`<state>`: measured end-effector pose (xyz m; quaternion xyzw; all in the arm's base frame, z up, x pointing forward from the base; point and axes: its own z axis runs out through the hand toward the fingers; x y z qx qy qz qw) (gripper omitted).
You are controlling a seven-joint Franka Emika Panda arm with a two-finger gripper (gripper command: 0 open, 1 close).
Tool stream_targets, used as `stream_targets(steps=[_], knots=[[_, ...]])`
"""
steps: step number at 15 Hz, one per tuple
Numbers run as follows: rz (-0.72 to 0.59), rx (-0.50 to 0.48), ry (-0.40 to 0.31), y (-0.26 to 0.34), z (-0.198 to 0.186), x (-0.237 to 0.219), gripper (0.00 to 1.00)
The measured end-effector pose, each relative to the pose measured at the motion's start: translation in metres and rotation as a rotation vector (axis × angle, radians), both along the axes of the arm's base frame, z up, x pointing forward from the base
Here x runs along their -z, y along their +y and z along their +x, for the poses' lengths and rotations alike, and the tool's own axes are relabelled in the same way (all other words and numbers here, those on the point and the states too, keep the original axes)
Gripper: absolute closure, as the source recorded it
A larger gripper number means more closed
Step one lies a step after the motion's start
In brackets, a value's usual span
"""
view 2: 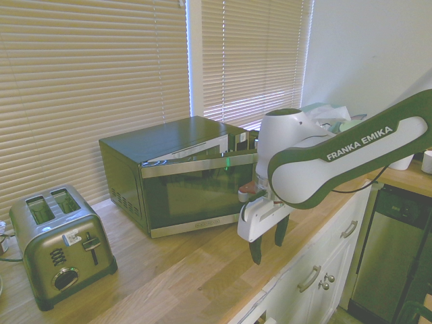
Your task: Close the microwave
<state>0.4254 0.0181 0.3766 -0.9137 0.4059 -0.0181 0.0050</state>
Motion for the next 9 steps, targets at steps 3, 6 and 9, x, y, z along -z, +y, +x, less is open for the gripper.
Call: stream_targets(steps=[3, 6, 9], knots=[[-0.009, -0.014, -0.019, 0.0, 0.002, -0.002, 0.0], [-0.028, -0.038, -0.087, 0.002, 0.012, -0.015, 0.0], [-0.037, -0.047, -0.147, 0.003, 0.029, -0.037, 0.0]])
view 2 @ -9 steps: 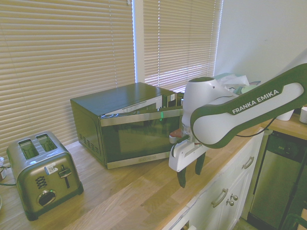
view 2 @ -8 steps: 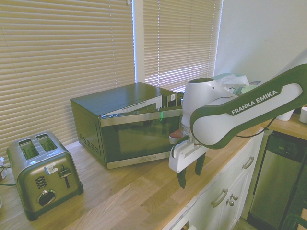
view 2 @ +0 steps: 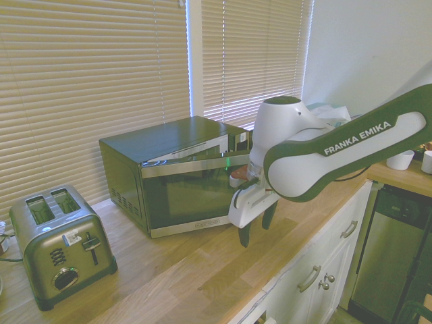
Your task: Close the microwave
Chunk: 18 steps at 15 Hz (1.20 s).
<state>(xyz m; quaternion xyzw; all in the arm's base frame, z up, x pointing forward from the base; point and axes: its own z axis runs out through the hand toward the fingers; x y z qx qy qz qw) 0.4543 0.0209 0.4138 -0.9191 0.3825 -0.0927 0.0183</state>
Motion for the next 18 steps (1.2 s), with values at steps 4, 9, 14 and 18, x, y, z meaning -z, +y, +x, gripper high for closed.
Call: stream_targets(steps=[4, 9, 14, 18], knots=[[-0.009, 0.001, -0.073, -0.005, 0.043, -0.034, 0.0], [-0.02, -0.002, -0.127, -0.01, 0.083, -0.06, 0.0], [-0.022, 0.036, -0.156, -0.033, 0.115, -0.07, 0.0], [-0.02, 0.081, -0.167, -0.06, 0.165, -0.07, 0.0]])
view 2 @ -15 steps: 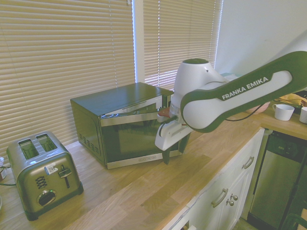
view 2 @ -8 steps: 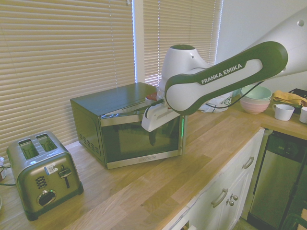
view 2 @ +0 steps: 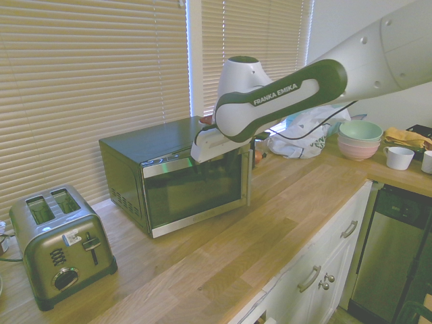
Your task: Close the microwave
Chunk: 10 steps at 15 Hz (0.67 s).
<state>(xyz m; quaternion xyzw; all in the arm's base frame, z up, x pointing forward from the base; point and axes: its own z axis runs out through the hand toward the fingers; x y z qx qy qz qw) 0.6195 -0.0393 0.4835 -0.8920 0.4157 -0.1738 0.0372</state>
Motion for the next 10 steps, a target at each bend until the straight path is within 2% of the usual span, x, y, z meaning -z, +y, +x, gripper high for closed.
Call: stream_targets(steps=[3, 4, 10], knots=[[0.0, 0.016, -0.01, -0.009, 0.036, -0.005, 0.0], [-0.002, 0.02, 0.009, -0.011, 0.043, -0.004, 0.0], [-0.014, 0.014, 0.064, -0.013, 0.059, -0.007, 0.0]])
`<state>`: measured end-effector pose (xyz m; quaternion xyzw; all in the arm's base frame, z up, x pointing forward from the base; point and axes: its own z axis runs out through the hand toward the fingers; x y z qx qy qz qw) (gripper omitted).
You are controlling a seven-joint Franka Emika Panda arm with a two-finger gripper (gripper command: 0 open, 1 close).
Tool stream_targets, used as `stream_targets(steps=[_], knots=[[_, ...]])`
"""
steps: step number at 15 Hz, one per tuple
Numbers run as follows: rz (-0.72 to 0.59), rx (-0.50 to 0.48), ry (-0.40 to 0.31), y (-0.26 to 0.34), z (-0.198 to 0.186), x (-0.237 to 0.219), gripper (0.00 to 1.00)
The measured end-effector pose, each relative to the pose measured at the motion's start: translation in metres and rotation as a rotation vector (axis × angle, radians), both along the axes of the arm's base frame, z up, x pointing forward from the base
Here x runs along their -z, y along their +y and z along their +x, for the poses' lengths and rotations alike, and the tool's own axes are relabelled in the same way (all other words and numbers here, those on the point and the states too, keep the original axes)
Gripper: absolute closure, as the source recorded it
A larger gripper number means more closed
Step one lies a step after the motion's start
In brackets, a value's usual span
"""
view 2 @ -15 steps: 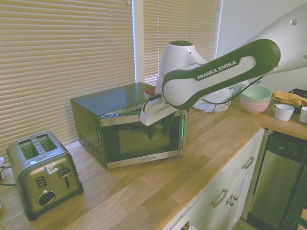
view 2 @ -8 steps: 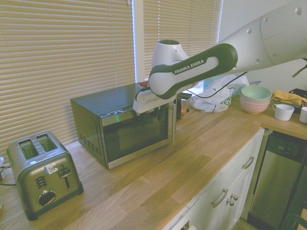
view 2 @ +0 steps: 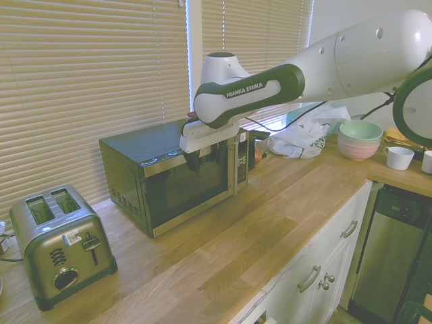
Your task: Close the microwave
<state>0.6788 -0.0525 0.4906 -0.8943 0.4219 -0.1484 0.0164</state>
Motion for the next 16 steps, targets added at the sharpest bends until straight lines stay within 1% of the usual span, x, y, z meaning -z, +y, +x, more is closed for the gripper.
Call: stream_targets(steps=[3, 6, 11, 14, 16], knots=[[0.044, -0.031, -0.018, 0.016, -0.014, 0.015, 0.0], [0.091, -0.073, 0.032, 0.043, -0.05, 0.036, 0.0], [0.113, -0.1, 0.086, 0.05, -0.134, 0.04, 0.0], [0.116, -0.098, 0.131, 0.048, -0.188, 0.067, 0.0], [0.115, -0.095, 0.136, 0.046, -0.217, 0.088, 0.0]])
